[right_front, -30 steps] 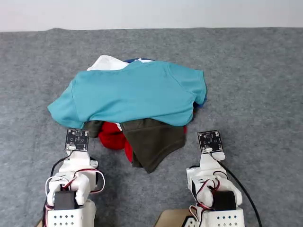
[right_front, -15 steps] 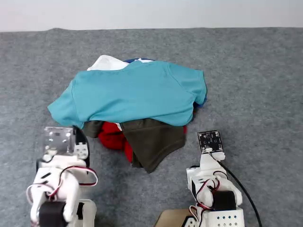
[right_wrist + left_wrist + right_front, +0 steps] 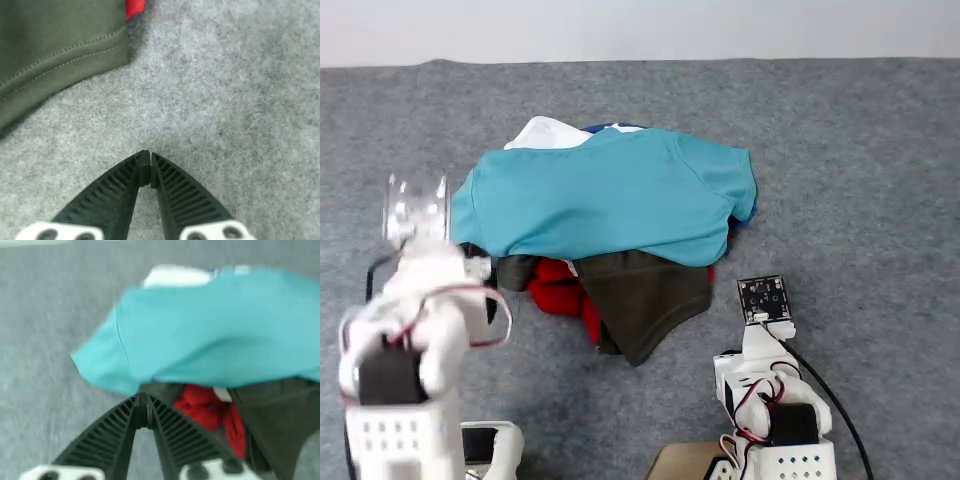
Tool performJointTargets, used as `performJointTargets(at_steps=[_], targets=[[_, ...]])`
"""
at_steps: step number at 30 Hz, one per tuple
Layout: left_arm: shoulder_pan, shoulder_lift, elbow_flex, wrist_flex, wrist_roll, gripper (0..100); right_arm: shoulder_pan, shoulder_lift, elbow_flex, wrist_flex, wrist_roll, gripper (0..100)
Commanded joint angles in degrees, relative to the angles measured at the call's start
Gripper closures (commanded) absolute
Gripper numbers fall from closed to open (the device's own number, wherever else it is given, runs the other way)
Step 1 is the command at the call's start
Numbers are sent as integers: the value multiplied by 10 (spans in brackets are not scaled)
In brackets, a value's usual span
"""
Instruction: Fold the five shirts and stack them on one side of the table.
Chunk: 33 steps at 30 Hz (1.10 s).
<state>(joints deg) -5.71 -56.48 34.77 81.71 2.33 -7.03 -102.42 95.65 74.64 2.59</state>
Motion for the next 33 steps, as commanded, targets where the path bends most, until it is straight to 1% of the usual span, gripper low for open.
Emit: performJointTargets(at_steps=[1,5,7,9,11,13,15,20,23,25,29,33], targets=[[12,105,-88,52,5,992,3,-11,9,3,6,985],[59,188,-163,108,4,992,3,-11,9,3,7,983],[87,224,-198,123,4,991,8,-11,9,3,7,961],[121,264,-222,129,4,989,34,-11,1,3,7,901],[155,303,-251,142,4,962,84,-11,-17,3,7,820],[173,345,-292,158,4,919,132,-11,-26,3,7,752],[180,388,-343,173,4,883,160,-11,-37,2,7,715],[181,496,-448,188,1,863,218,-11,-62,4,7,711],[181,543,-464,188,-48,855,247,-11,-92,6,7,711],[181,564,-462,188,-69,806,256,-11,-112,8,7,711],[181,592,-462,188,-84,664,254,-10,-113,8,7,711],[199,641,-463,188,-127,651,254,-10,-92,6,7,711]])
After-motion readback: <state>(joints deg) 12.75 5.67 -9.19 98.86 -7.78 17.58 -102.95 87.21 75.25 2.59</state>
